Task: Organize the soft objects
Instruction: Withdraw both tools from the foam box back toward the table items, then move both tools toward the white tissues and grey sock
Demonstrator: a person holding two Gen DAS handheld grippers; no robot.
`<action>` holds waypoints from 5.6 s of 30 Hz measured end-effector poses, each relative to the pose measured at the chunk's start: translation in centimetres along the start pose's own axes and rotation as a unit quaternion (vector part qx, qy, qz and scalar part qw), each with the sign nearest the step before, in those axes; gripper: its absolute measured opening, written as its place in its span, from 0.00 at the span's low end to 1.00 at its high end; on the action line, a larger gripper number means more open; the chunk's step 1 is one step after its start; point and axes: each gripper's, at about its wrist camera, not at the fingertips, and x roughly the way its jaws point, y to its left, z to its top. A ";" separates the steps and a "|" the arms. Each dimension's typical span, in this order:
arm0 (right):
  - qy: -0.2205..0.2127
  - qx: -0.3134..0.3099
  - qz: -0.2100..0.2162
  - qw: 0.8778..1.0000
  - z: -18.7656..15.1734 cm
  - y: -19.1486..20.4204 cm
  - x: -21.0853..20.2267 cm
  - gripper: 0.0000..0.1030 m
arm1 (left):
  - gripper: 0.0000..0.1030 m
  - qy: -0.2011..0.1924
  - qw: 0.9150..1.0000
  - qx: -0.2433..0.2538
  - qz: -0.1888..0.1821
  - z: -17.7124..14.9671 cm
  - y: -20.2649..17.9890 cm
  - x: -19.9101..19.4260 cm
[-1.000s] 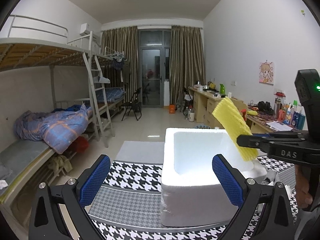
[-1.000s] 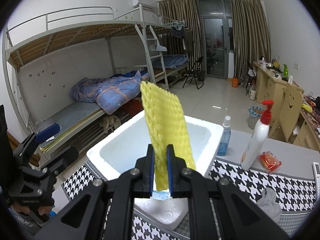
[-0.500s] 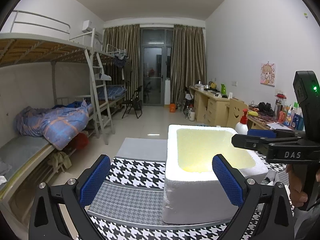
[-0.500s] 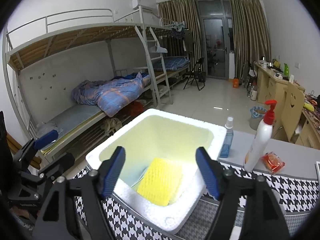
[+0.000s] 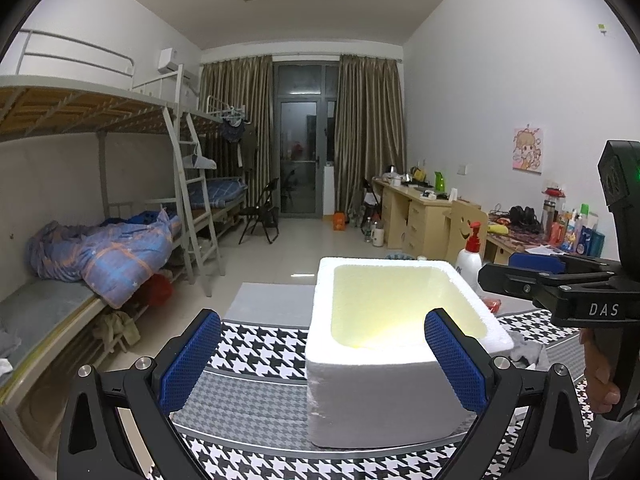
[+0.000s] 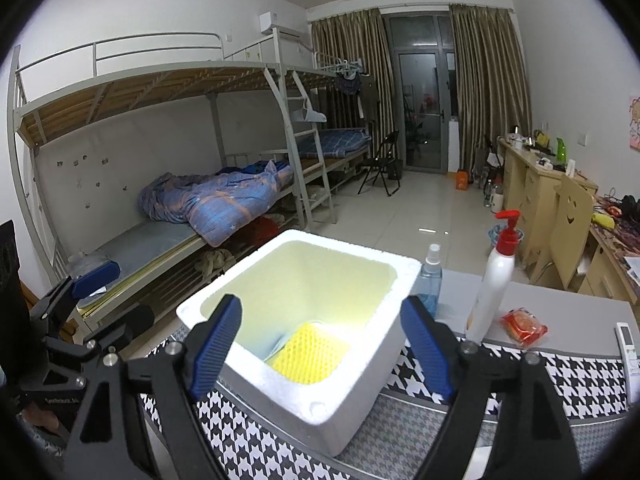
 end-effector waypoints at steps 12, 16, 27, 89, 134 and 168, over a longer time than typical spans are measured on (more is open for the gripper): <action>-0.017 -0.004 -0.014 1.000 -1.1 -0.7 -2.1 0.86 | 0.99 0.004 1.000 0.004 -0.012 0.1 -1.2 -0.4; -0.022 -0.006 -0.019 1.000 -1.5 -0.8 -2.6 0.87 | 0.99 0.003 1.000 0.006 -0.013 0.1 -1.7 -0.7; -0.034 -0.007 -0.029 0.999 -2.6 -1.4 -4.1 0.88 | 0.99 0.000 1.000 0.015 -0.024 0.3 -3.2 -1.3; -0.079 0.046 -0.163 0.982 -7.8 -8.9 -12.7 0.99 | 0.99 0.014 0.985 0.059 -0.163 -0.4 -13.1 -1.6; -0.016 0.077 -0.192 0.978 -10.0 -14.9 -11.1 0.99 | 0.99 0.102 0.965 0.096 -0.221 -4.2 -19.1 2.9; 0.046 0.110 -0.182 0.976 -11.7 -18.5 -7.0 0.99 | 0.68 0.191 0.927 0.150 -0.285 -8.8 -21.9 7.8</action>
